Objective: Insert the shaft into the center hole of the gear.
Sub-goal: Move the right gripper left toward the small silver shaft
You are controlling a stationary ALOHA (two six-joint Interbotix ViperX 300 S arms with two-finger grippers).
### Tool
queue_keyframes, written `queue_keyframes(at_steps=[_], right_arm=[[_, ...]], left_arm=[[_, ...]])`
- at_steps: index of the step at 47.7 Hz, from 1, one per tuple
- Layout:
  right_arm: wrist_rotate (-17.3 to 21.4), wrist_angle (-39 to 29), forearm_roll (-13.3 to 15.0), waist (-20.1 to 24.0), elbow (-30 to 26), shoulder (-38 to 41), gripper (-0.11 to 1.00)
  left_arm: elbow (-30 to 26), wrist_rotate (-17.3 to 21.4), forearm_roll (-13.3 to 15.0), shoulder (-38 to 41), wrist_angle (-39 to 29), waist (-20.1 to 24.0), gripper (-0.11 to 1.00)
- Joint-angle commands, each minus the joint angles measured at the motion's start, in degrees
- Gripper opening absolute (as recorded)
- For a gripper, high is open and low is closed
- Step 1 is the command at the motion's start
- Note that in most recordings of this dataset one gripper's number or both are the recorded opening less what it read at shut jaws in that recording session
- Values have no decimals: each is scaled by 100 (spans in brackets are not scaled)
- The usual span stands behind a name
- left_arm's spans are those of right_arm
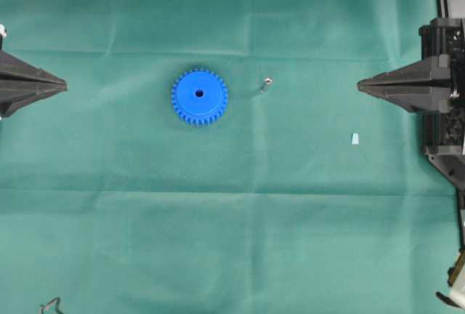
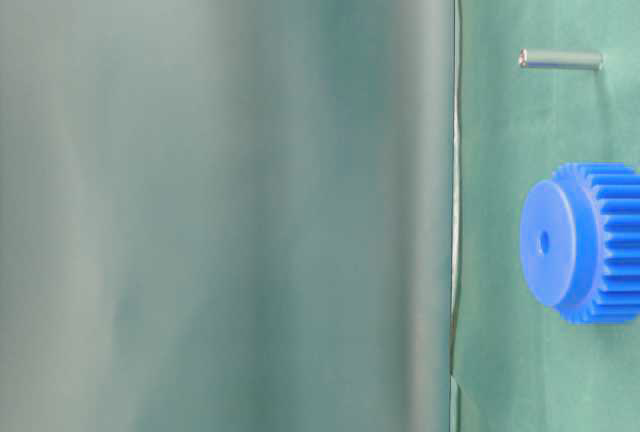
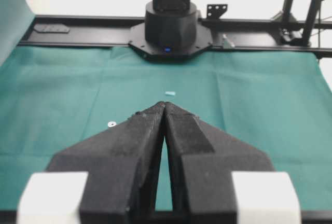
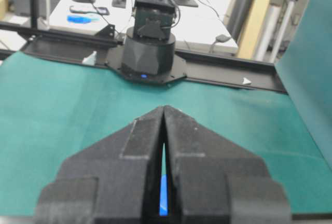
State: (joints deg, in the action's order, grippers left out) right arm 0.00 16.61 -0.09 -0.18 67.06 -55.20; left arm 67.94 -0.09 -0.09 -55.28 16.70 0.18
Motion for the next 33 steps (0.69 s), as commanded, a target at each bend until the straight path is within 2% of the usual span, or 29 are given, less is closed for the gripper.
queue_keyframes(at_steps=[1,9,15,33], right_arm=[[53,0,-18,0,-70,70,2],[70,-396,-132,-35,-281,97,2],[70,-738,-264,-237,-466,387,2],[70,-606,-316,-967,-967,2118,3]], left_arm=[[-272,-44,-70,44,-114,0,0],[-316,-44,-79,53,-272,0,0],[-316,-44,-79,62,-281,0,0],[-316,-44,-79,62,-352,0,0]])
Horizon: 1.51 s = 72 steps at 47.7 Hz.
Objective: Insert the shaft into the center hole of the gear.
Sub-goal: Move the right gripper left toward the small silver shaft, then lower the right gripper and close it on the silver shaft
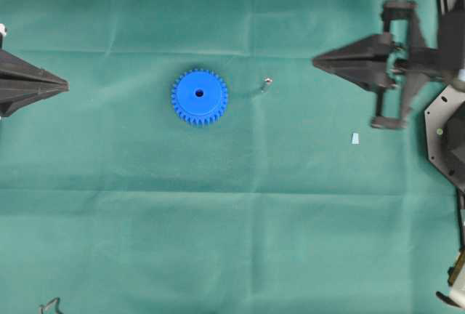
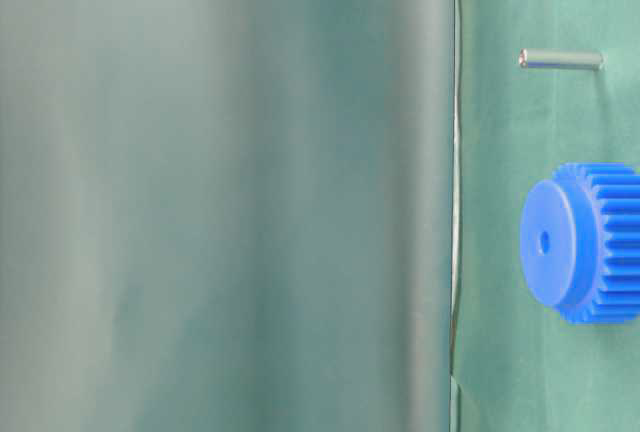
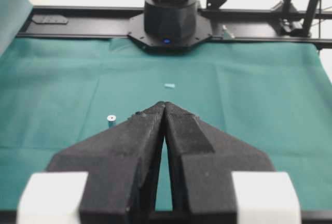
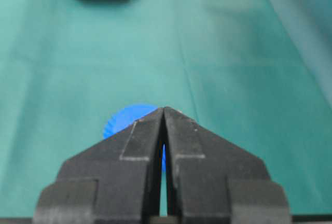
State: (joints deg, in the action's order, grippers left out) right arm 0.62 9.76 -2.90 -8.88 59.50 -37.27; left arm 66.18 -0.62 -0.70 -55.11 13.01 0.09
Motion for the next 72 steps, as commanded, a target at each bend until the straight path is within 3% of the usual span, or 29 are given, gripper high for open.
queue_keyframes(at_steps=[1,7,14,18,32,54,58,67,72], right_arm=[[9,79,-53,-114,-246,431,4],[9,88,-105,-176,-457,1160,26],[9,114,-185,-308,-571,2021,72],[9,176,-220,-387,-580,2452,87],[9,519,-316,-519,-589,3331,79],[0,545,-396,-527,-606,3577,76],[-18,519,-378,-510,-615,3577,66],[-35,404,-369,-413,-615,3586,22],[-35,352,-369,-404,-624,3577,20]], left_arm=[[-141,9,-18,44,18,9,0],[-141,9,-18,53,-9,9,0],[-132,9,-18,44,-9,9,0],[-132,9,-18,44,-9,9,0],[-132,9,-18,44,-88,9,0],[-141,9,-18,35,-149,9,0],[-132,9,-18,35,-176,9,0],[-141,9,-26,26,-193,9,0],[-141,9,-26,9,-202,9,0]])
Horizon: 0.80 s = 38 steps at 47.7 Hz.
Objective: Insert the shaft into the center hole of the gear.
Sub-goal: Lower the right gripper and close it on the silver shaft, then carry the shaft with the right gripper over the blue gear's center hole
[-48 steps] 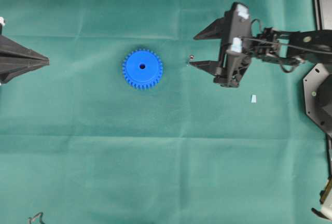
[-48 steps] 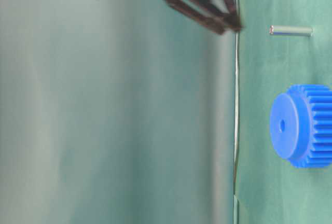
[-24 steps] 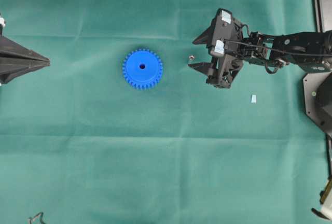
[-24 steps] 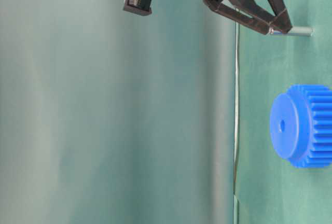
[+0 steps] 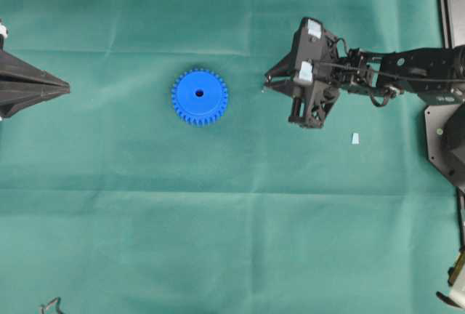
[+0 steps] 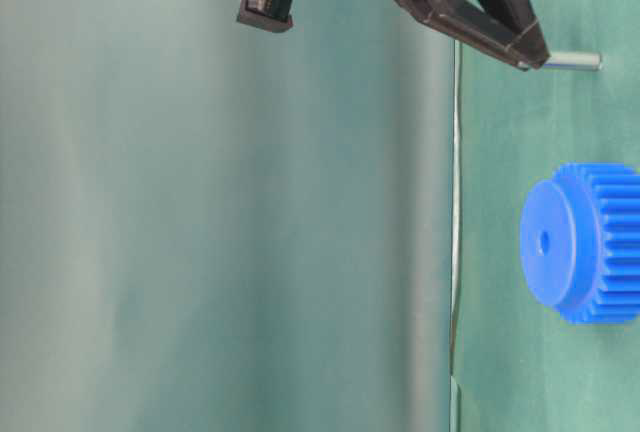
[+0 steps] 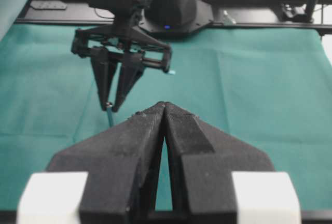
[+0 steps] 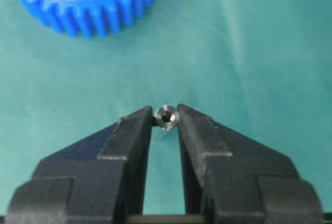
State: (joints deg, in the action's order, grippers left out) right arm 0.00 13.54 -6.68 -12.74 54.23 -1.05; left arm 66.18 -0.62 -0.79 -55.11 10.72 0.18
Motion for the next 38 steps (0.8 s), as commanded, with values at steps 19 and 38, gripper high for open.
queue_keyframes(at_steps=[19,38], right_arm=[[-9,-554,18,-18,-378,-501,20],[-9,-2153,44,-18,-861,-1600,20]], left_arm=[[-141,9,-9,9,-18,0,0],[-141,9,-9,-9,-62,0,0]])
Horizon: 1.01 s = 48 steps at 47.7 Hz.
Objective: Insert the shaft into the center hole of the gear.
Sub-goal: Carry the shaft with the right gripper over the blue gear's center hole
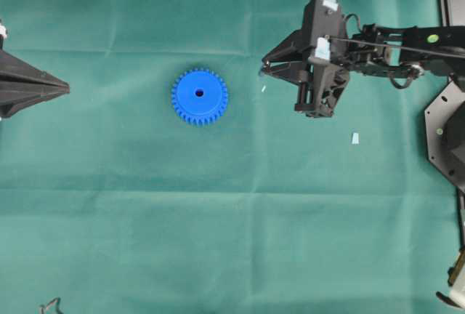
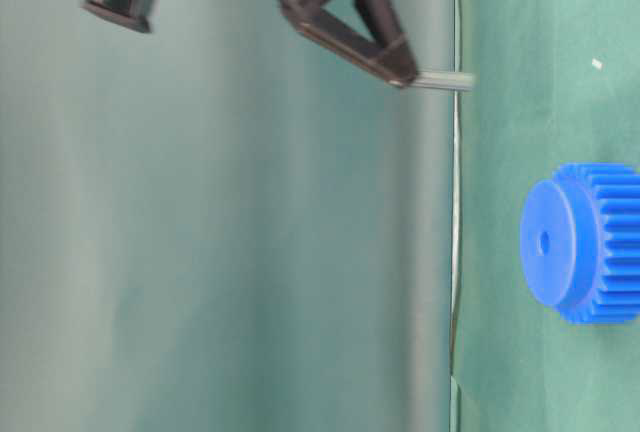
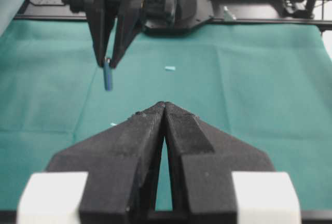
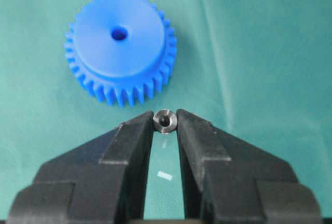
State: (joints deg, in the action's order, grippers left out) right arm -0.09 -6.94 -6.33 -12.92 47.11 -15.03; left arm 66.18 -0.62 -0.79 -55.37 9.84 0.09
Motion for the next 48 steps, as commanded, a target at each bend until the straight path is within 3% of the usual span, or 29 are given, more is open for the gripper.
queue_keyframes(at_steps=[1,20,39,48], right_arm=[[0,-105,0,0,-149,-211,20],[44,62,0,62,-343,0,20],[44,97,9,404,-1688,1178,20],[26,35,9,413,-1916,1424,20]], left_arm=[[-141,9,-9,18,26,9,0],[-141,9,-9,26,26,9,0],[-141,0,-18,26,26,9,0],[-149,0,-18,18,18,9,0]])
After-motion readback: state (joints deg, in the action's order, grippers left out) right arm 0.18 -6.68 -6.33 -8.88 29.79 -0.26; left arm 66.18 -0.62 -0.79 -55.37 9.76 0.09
